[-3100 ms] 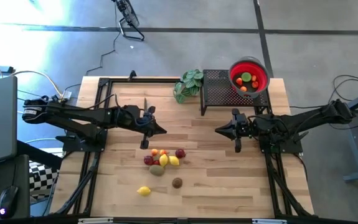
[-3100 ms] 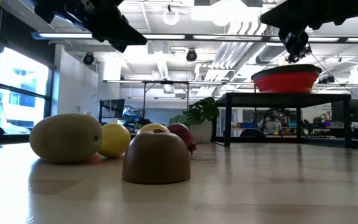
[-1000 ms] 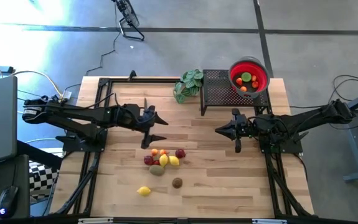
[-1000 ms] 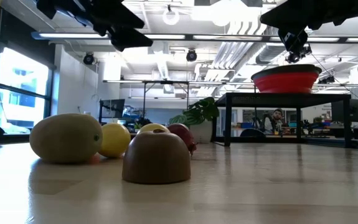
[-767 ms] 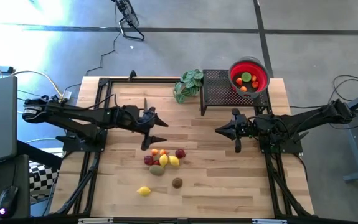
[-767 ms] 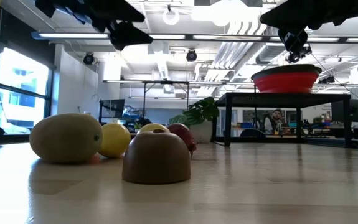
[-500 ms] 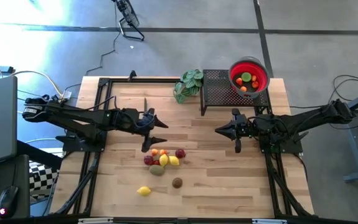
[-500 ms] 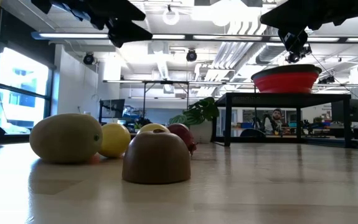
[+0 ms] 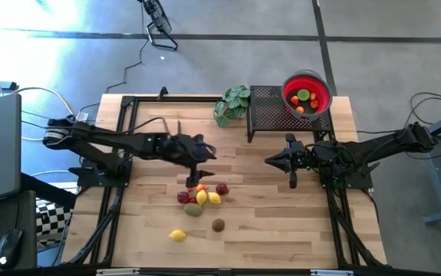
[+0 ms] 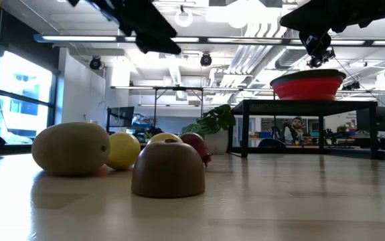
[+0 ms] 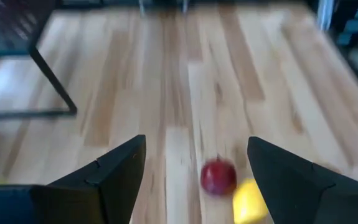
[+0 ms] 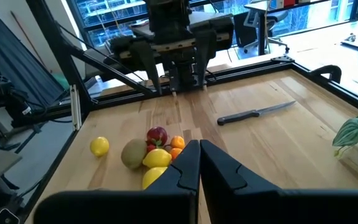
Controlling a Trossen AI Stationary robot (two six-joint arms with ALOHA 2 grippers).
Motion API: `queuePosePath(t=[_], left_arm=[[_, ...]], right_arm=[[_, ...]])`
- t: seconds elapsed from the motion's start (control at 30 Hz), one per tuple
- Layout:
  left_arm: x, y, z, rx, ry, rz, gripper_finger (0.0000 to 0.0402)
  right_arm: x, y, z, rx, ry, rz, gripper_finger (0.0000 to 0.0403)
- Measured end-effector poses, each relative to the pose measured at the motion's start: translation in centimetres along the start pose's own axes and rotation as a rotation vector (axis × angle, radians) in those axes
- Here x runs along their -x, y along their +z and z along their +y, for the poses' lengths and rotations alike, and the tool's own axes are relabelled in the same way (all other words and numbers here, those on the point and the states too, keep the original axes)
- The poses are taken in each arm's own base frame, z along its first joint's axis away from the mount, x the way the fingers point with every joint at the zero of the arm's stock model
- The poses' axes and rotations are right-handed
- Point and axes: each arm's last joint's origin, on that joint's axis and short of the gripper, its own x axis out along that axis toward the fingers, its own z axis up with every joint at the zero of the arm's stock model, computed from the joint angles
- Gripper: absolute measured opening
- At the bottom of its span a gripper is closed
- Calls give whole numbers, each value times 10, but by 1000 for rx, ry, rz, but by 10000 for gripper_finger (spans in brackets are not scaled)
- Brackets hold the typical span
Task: Pick & Place Fruit
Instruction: Put the red pomegranate into the red strainer bowl
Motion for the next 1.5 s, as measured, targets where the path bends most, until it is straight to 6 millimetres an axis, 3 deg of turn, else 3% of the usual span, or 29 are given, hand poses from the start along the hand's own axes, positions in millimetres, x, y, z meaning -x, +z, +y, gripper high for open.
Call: queuePosePath(t=[0.17, 0.33, 0.53, 0.97, 1.5], left_arm=[[-18, 7, 0, -14, 2, 139, 273], [-40, 9, 0, -8, 2, 172, 273], [-64, -5, 0, 38, 8, 256, 274], [-103, -23, -4, 149, -88, 268, 274], [-133, -48, -6, 247, -155, 349, 274]], right_arm=[[0, -1, 0, 2, -3, 12, 4], [0, -3, -1, 7, -8, 34, 4], [0, -4, -1, 9, -11, 44, 4], [0, -7, -2, 16, -19, 72, 4], [-7, -16, -3, 23, -37, 142, 4]])
